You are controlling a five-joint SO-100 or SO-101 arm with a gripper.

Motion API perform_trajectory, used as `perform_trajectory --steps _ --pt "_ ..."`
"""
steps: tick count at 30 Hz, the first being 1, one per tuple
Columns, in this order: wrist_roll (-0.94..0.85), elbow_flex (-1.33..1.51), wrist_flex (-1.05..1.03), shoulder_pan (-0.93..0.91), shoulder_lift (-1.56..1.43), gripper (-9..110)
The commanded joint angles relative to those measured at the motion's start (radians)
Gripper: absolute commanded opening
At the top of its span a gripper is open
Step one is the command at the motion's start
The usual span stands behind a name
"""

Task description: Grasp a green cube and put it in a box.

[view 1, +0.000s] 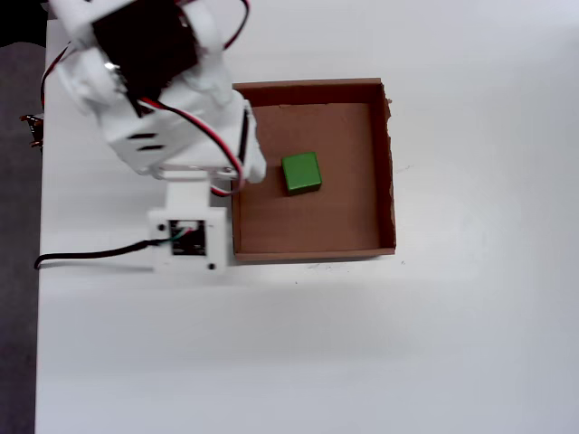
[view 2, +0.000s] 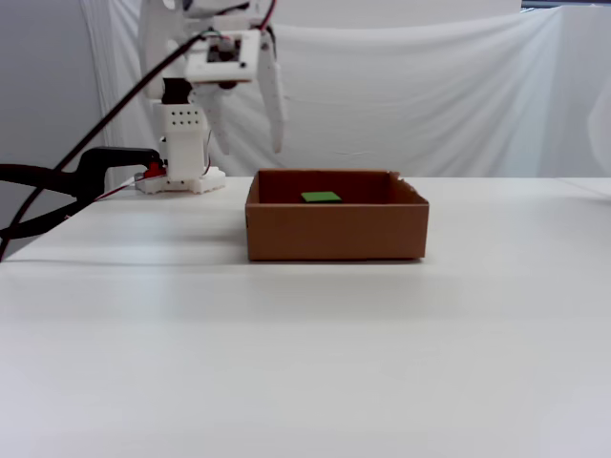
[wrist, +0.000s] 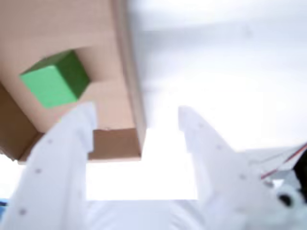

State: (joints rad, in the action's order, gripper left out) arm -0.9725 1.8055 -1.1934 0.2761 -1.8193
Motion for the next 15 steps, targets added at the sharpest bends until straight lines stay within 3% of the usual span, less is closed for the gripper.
perform_trajectory --steps 1,7,15 --pt "0.003 0.150 -0.009 -0.130 -0.295 22" --pt "0.003 0.566 0.035 -0.327 -0.672 22" --pt "0.003 0.969 0.141 -0.348 -0.989 22"
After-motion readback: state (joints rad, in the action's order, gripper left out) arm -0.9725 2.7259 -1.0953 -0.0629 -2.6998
